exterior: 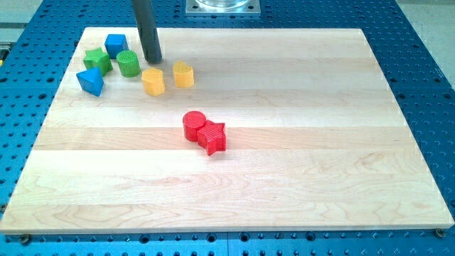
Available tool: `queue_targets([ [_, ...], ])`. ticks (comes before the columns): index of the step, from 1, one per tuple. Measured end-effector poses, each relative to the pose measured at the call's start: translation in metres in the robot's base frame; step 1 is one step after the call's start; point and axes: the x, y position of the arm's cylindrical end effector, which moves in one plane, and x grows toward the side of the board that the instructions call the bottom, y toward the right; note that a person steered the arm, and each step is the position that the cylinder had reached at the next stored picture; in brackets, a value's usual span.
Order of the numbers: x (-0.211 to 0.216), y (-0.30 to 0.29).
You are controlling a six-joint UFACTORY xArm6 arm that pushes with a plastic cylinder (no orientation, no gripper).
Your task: Slide the blue blocks diagonally to each other
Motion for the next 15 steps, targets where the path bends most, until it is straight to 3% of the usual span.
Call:
queue_targets([
  [1,0.018,-0.041],
  [2,0.003,-0.039],
  [3,-0.052,0.008],
  [4,-0.095,0.003],
  [5,-0.096,-0.08],
  [6,-0.08,-0.111],
  [8,-0.038,-0.099],
  [9,-0.008,0.005],
  [11,0.008,0.257],
  [12,0.0,0.253],
  [13,-0.038,0.203],
  [14,-0.033,0.105],
  [15,-0.011,0.088],
])
